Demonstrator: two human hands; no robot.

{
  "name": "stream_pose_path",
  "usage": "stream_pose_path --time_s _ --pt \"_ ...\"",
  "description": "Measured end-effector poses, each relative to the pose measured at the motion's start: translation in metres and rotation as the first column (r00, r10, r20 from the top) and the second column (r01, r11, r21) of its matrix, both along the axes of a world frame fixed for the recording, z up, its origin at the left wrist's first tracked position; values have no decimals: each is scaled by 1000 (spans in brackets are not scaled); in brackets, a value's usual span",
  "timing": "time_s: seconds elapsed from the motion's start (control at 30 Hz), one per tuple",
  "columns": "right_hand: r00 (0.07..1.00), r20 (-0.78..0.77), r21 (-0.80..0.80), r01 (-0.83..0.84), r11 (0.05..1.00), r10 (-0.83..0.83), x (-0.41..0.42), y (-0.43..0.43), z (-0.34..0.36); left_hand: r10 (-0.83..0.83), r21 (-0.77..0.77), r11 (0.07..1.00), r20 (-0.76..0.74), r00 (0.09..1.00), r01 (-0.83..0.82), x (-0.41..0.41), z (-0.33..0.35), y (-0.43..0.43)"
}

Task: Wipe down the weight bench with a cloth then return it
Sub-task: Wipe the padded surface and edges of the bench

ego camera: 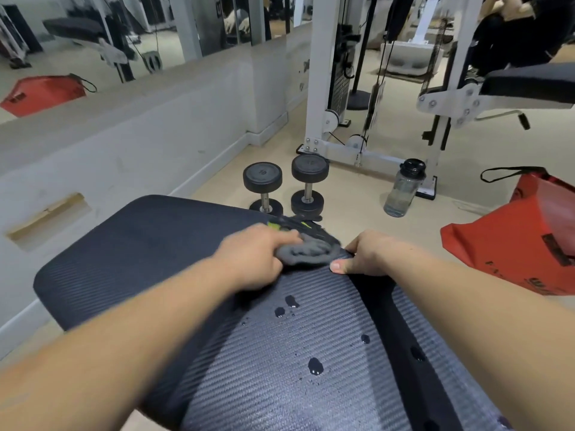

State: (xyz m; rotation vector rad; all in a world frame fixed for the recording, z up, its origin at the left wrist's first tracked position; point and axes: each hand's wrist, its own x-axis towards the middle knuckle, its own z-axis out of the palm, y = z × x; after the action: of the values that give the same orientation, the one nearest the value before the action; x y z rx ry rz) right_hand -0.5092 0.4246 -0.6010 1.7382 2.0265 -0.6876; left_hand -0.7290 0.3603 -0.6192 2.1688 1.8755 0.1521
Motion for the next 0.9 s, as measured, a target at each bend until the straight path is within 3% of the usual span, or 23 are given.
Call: stream_pose_path --time_s 0.1,0.17,0.27,0.37,0.4,0.5,0.57,0.7,0.77,0.9 --pt "1000 -10 -9 1 1000 -1 -1 0 -3 245 26 969 -42 969 -244 -18 1 19" --pt "1000 -7 -12 2 1000 -2 -2 1 -3 313 62 948 -21 950 -311 -1 -4 12" --pt "1000 5 -6 -4 1000 4 -2 2 -4 119 119 986 12 993 -119 19 -17 -22" --pt "1000 25 2 1 1000 -1 -4 1 -3 -93 81 993 34 995 90 -12 -9 -27" --pt "1000 27 -1 8 1000 -8 -3 1 -3 -82 63 995 -2 997 82 -27 -8 -21" --pt "999 18 -6 44 999 -43 -3 -1 -4 226 96 970 -39 973 -221 -50 -8 -11" --pt "997 4 0 76 997 -76 -2 -3 -4 327 123 939 -24 945 -321 -31 -11 -21" --pt "991 -34 35 128 991 -127 -3 -9 -4 130 100 986 48 990 -135 -6 -12 -72" --pt "982 -79 116 182 976 -174 -3 -21 -2 129 79 988 70 989 -135 -21 -4 -77" --pt "997 -59 418 68 906 -48 -12 -65 6 430 53 900 44 902 -432 -26 -1 -61"
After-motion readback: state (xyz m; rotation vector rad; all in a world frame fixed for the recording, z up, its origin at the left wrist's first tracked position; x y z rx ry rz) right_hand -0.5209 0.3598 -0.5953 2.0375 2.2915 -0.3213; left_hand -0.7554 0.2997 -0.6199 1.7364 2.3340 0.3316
